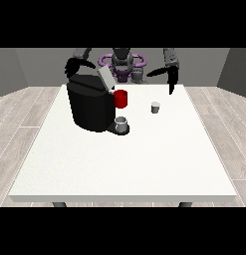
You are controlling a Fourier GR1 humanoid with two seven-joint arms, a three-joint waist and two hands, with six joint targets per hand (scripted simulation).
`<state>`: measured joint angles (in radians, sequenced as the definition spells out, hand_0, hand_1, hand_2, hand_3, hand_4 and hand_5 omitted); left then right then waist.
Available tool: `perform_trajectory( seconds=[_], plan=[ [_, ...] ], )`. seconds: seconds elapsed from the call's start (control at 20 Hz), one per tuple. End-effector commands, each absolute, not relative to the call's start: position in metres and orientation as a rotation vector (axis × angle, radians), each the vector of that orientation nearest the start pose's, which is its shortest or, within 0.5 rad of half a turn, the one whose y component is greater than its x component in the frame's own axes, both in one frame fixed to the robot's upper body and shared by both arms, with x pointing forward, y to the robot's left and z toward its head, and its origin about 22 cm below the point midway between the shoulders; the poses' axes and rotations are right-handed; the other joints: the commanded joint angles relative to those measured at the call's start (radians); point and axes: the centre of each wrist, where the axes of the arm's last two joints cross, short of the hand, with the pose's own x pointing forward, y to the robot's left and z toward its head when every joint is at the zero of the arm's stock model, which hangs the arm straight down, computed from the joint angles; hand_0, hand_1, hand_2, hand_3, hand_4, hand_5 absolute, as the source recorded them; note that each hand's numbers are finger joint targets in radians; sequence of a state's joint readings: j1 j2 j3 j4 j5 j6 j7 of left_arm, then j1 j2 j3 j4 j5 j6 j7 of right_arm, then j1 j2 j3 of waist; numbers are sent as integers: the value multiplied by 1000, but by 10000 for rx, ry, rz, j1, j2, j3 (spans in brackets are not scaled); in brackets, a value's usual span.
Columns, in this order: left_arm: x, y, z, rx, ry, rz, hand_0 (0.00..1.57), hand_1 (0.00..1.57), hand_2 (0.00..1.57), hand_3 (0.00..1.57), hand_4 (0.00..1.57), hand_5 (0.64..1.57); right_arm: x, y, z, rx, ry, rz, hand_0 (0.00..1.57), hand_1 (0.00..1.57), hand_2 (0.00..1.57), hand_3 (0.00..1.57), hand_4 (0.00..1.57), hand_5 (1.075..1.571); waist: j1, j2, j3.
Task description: Insert the coffee pod into the coffee machine and close the lid
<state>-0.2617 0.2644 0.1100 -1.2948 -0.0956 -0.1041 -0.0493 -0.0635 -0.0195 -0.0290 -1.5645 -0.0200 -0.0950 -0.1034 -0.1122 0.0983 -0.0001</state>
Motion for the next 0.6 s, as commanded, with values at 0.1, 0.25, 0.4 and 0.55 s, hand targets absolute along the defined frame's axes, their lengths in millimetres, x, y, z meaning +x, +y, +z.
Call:
perform_trajectory(
  seconds=[0.1, 0.25, 0.4, 0.55],
  plan=[
    [332, 315, 27, 2523, -14956, -3076, 0, 0, 0, 0, 0, 1571, 268, -216, 15, -743, -17143, -614, 0, 0, 0, 0, 340, 1571, -14, 530, -1],
    [341, 326, 22, 3040, -14867, -3317, 0, 0, 0, 0, 0, 1571, 276, -210, 33, -617, -17417, -614, 0, 0, 0, 0, 352, 1571, -200, 750, -2],
    [346, 329, 28, 3010, -14600, -3606, 0, 0, 0, 0, 0, 1571, 277, -226, 10, -933, -17336, -836, 0, 0, 0, 0, 393, 1571, -45, 1026, 2],
    [355, 322, 31, 3473, -14179, -4202, 0, 0, 0, 0, 0, 1571, 288, -237, 18, -1266, -16895, -673, 0, 0, 0, 0, 371, 1571, 14, 778, 2]
  ],
)
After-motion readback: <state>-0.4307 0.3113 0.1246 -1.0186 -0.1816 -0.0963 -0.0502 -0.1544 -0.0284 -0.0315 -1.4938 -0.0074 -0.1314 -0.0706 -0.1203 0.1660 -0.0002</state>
